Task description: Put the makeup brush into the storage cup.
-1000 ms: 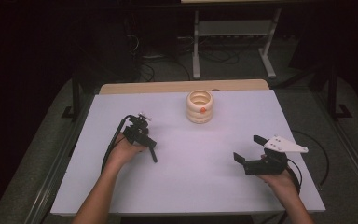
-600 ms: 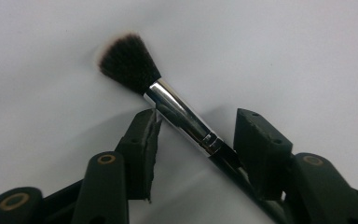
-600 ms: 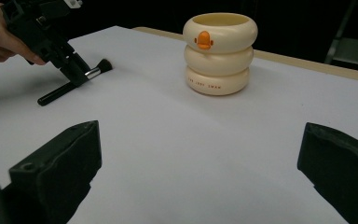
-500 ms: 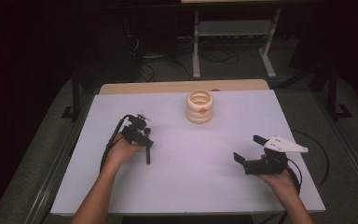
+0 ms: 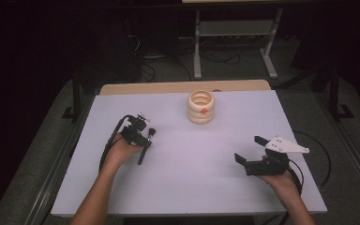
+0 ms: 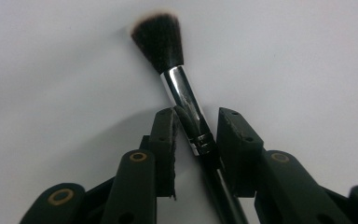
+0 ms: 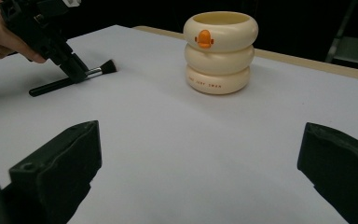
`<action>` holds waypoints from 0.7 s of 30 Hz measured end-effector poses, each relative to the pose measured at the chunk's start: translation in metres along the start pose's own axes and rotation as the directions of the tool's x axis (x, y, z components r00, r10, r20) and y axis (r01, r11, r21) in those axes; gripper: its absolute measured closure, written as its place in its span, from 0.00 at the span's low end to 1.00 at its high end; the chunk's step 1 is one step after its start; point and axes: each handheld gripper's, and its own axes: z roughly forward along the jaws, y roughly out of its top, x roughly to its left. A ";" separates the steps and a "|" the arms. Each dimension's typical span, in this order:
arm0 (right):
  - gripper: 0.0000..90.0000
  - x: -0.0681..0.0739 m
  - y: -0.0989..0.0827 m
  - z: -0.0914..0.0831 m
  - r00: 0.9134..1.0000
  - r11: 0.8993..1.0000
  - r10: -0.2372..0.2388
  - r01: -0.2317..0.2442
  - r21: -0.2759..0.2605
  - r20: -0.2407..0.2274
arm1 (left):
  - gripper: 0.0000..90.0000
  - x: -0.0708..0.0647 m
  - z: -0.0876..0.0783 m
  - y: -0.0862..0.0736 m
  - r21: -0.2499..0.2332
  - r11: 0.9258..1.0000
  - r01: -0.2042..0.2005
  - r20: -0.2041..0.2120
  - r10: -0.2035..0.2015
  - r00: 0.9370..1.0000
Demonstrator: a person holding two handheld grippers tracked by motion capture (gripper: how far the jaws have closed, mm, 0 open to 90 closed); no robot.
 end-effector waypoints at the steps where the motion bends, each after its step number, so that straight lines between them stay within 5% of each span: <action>1: 0.00 0.000 0.000 0.000 1.000 1.000 0.001 -0.001 0.001 0.001 | 0.78 0.000 0.000 0.000 0.000 1.000 0.001 0.004 -0.001 1.000; 9: 0.00 0.000 0.000 0.001 1.000 1.000 0.003 -0.003 0.002 0.000 | 0.83 0.001 0.000 0.000 -0.002 1.000 0.001 0.010 -0.001 1.000; 21: 0.00 -0.001 0.000 0.001 1.000 1.000 0.006 -0.006 0.000 0.001 | 0.78 0.005 -0.006 0.011 0.025 0.999 -0.032 0.017 0.032 0.999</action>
